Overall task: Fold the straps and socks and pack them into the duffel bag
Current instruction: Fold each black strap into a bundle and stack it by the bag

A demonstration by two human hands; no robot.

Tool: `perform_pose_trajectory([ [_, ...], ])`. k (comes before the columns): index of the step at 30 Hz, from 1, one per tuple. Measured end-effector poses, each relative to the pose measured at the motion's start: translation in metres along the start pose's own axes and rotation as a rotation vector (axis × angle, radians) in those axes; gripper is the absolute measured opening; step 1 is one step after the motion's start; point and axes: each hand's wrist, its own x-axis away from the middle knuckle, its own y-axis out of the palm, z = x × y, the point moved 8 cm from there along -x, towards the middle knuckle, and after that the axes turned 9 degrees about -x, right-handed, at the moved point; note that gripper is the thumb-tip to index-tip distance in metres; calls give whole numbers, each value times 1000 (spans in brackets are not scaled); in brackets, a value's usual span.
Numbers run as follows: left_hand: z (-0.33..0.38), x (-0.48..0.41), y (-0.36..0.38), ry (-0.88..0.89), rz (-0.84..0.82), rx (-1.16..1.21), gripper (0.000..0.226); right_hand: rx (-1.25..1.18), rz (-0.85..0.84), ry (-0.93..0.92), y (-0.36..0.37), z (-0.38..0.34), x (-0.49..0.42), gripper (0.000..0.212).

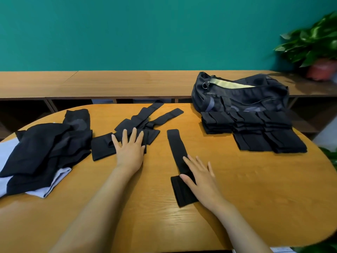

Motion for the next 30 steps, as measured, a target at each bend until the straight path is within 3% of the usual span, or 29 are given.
perform_pose_trajectory([
  [3,25,40,-23,76,77,234,47,-23,89,-17,-11,-1,19,53],
  [11,74,144,-29,207,15,602,44,-18,113,-32,-18,4,63,57],
  [19,74,184,-13,336,-73,662,40,-66,63,-53,-8,3,92,39],
  [24,73,198,-13,292,-20,671,37,-98,66,-118,-2,8,103,55],
  [30,74,206,-10,281,51,704,31,-96,78,-126,0,9,107,50],
])
